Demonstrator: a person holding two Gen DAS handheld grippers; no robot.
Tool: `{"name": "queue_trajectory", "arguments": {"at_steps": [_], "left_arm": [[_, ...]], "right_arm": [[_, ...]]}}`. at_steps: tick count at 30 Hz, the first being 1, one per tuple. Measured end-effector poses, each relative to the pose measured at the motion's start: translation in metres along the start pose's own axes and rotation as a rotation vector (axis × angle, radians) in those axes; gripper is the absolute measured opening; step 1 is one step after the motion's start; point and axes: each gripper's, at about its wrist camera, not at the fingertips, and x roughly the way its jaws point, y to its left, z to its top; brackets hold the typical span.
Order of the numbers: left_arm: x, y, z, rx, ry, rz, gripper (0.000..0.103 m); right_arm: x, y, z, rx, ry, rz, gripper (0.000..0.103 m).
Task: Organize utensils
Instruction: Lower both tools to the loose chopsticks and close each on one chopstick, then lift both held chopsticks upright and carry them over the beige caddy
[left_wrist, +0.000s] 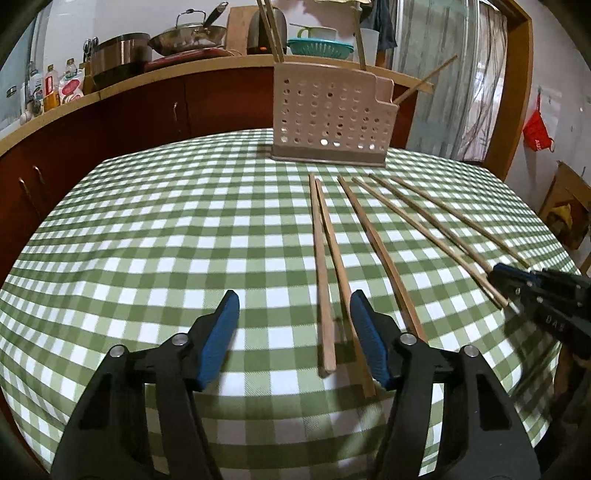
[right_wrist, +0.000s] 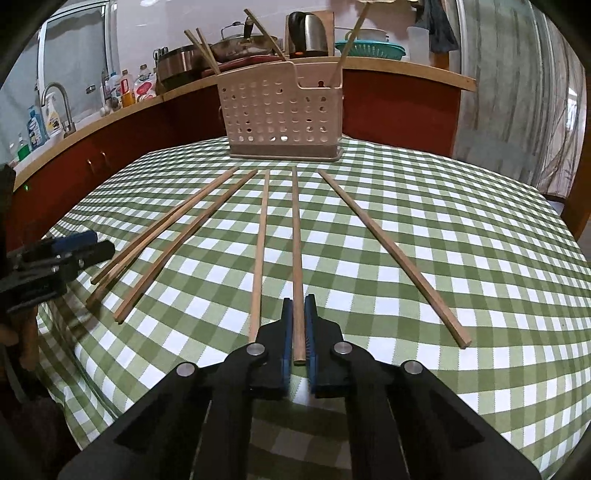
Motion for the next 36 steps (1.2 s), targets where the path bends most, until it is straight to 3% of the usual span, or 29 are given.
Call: {"name": "queue_trajectory", "arguments": {"at_steps": [9, 13, 17, 36], "left_arm": [[0.004, -0.002, -0.01, -0.002, 0.026, -0.004, 0.045], [0.002, -0.008, -0.014, 0.026, 0.013, -0.012, 0.022], [0.002, -0.011, -0.014, 0.037, 0.012, -0.025, 0.007], [-0.032, -0.006, 0.01, 0.025, -0.12, 0.003, 0.007]], "right_arm": [[0.0, -0.001, 0.0, 0.0, 0.0, 0.002, 0.007], [-0.001, -0.002, 0.0, 0.006, -0.004, 0.005, 0.007], [-0.002, -0.004, 0.0, 0.013, -0.007, 0.009, 0.007], [-0.046, -0.003, 0.017, 0.008, -0.165, -0.019, 0.007]]}}
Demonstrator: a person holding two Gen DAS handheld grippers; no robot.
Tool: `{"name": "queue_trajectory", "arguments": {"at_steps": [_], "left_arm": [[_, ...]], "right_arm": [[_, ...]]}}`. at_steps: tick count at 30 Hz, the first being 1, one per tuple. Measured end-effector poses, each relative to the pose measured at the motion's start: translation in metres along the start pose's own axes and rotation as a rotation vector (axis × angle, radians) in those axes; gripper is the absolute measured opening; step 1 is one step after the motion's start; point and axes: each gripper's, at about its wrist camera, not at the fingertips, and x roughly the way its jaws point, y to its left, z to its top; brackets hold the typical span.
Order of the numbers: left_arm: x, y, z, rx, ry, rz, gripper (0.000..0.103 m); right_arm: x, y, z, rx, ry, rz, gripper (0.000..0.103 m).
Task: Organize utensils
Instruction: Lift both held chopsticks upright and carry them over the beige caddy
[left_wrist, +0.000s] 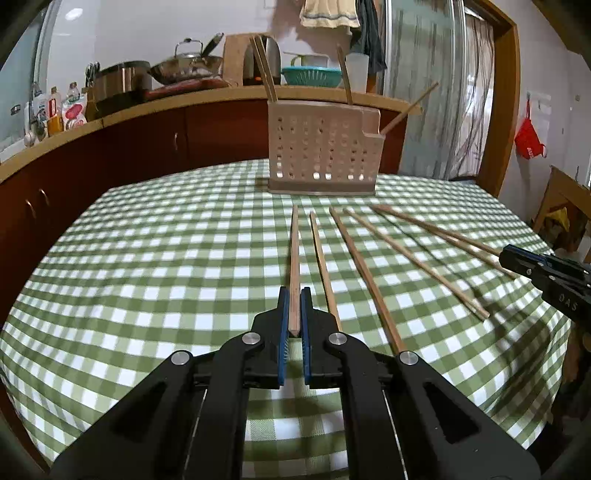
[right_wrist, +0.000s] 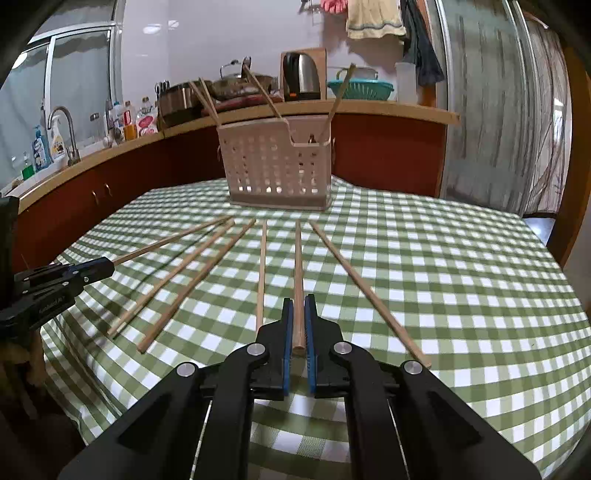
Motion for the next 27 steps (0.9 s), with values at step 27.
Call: {"name": "queue_trajectory", "arguments": {"at_steps": [27], "left_arm": [[-0.073, 0.022, 0.087, -0.022, -0.158, -0.038, 0.007]], "right_arm": [[-0.061, -0.001, 0.078, 0.004, -0.211, -0.002, 0.007]]}}
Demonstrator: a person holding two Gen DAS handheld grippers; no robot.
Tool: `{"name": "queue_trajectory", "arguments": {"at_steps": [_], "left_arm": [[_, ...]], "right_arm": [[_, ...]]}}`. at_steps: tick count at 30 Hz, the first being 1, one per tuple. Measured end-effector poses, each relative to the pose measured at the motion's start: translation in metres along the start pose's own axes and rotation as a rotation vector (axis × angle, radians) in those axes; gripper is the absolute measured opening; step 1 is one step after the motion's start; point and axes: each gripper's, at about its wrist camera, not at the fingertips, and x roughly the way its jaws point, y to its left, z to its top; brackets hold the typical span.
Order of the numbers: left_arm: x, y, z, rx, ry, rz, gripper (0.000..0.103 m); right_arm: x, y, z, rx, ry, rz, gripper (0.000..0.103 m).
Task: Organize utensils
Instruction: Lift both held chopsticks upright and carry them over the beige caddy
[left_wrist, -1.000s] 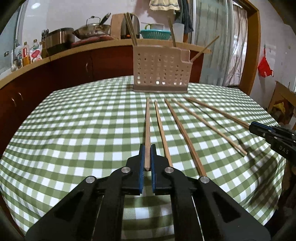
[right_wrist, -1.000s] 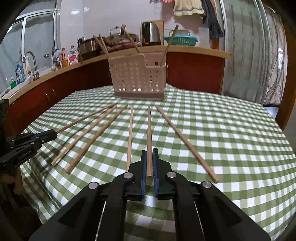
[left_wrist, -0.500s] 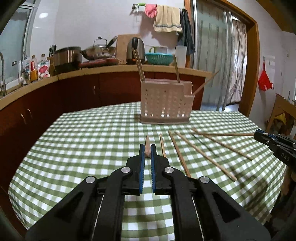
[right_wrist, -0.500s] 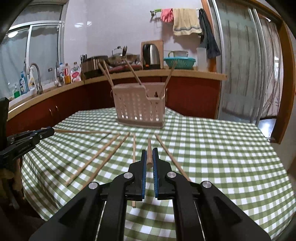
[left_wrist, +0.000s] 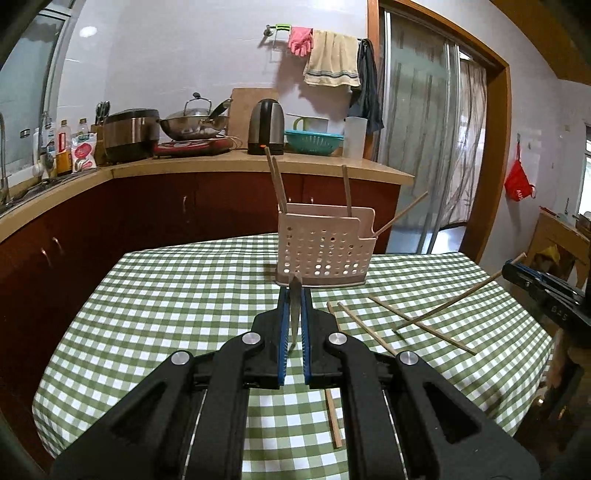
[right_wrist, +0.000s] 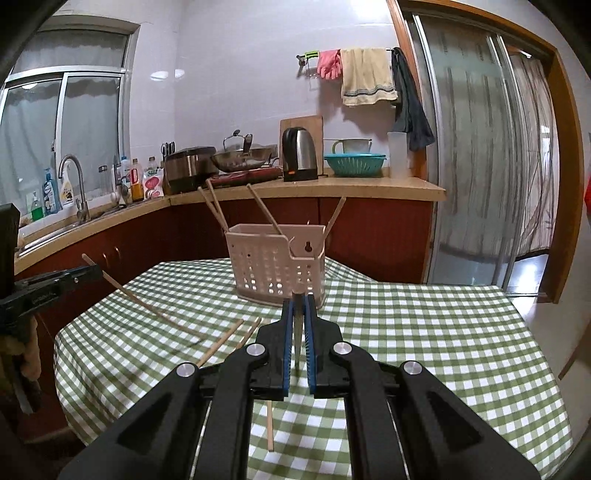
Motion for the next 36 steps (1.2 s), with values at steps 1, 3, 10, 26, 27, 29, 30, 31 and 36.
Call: {"name": "queue_trajectory", "arguments": {"at_steps": [1, 3, 10, 26, 27, 29, 30, 31, 36], "left_arm": [[0.002, 0.0, 0.004, 0.005, 0.01, -0.007, 0.006], [0.005, 0.001, 0.009, 0.012, 0.014, -0.011, 0.007], [0.02, 0.005, 0.02, 0.023, 0.009, -0.019, 0.007], [0.053, 0.017, 0.049, 0.001, 0.001, -0.05, 0.007], [0.054, 0.017, 0.05, 0.002, 0.001, -0.05, 0.007], [0.056, 0.017, 0.053, 0.006, -0.003, -0.055, 0.007], [0.056, 0.018, 0.055, 0.005, -0.006, -0.06, 0.007], [0.056, 0.017, 0.056, 0.006, -0.008, -0.062, 0.007], [0.051, 0.015, 0.069, 0.01, -0.038, -0.078, 0.007]], "right_arm": [[0.002, -0.001, 0.002, 0.003, 0.002, 0.004, 0.007], [0.007, -0.004, 0.007, 0.012, 0.011, 0.014, 0.007], [0.026, -0.003, 0.022, 0.002, -0.003, 0.019, 0.007], [0.054, -0.004, 0.042, -0.004, -0.033, 0.02, 0.007], [0.054, -0.004, 0.043, -0.005, -0.034, 0.019, 0.007], [0.055, -0.004, 0.046, -0.004, -0.036, 0.021, 0.007], [0.054, -0.004, 0.048, -0.002, -0.039, 0.023, 0.007], [0.054, -0.004, 0.05, -0.002, -0.042, 0.024, 0.007], [0.051, -0.001, 0.065, -0.01, -0.072, 0.035, 0.007]]}}
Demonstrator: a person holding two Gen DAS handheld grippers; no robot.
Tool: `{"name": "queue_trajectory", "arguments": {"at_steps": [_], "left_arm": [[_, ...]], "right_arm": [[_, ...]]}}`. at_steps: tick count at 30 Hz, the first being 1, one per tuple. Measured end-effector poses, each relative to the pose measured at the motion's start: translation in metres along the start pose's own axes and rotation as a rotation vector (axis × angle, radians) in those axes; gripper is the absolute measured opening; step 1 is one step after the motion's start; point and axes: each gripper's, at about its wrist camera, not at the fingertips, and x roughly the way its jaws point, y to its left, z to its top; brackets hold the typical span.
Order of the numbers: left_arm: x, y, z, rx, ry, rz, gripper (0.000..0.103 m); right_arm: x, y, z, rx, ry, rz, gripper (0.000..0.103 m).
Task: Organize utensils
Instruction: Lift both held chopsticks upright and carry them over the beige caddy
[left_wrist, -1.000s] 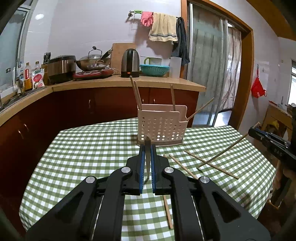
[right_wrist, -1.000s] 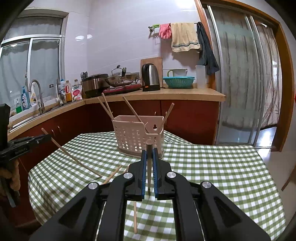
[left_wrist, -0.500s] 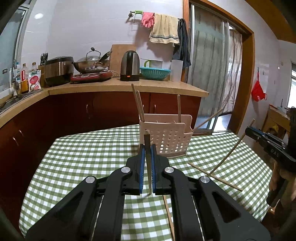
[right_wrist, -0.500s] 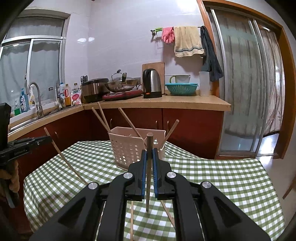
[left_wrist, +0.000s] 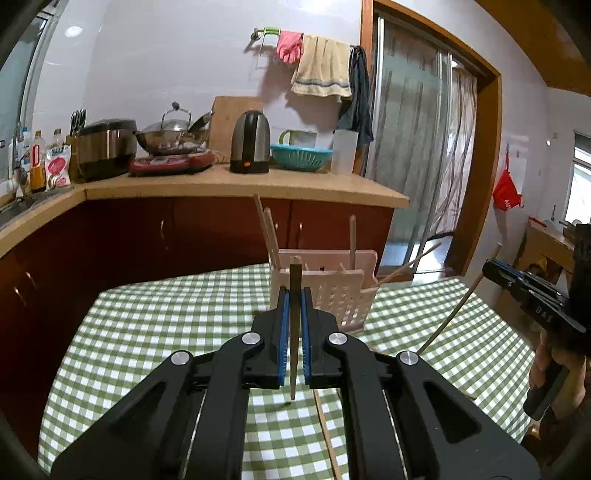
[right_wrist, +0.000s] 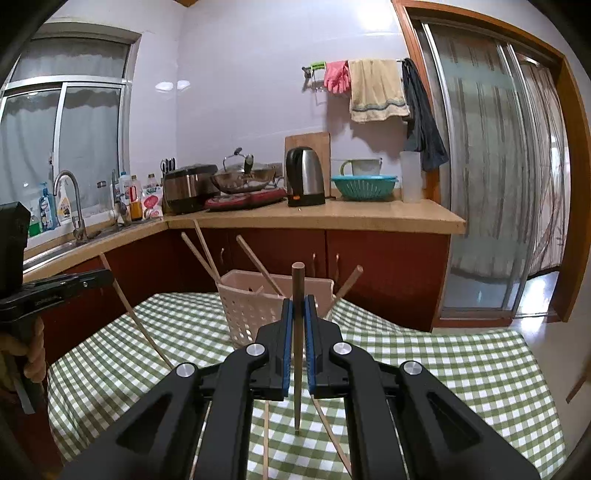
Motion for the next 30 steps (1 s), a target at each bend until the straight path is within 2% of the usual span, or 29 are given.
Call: {"name": "queue_trajectory", "arguments": {"at_steps": [12, 21, 30], "left_arm": [[-0.006, -0.021, 0.05, 0.071, -0.136, -0.008, 0.007], [0.004, -0.031, 0.087, 0.082, -0.255, -0.006, 0.007], [0.037, -0.032, 0.128, 0.087, -0.341, 0.012, 0.007]], "right_arm": [[0.002, 0.005, 0.048, -0.043, -0.137, 0.008, 0.007], [0.019, 0.003, 0.082, -0.056, -0.242, 0.01, 0.007], [0.049, -0.006, 0.098, -0.045, -0.267, 0.011, 0.007]]}}
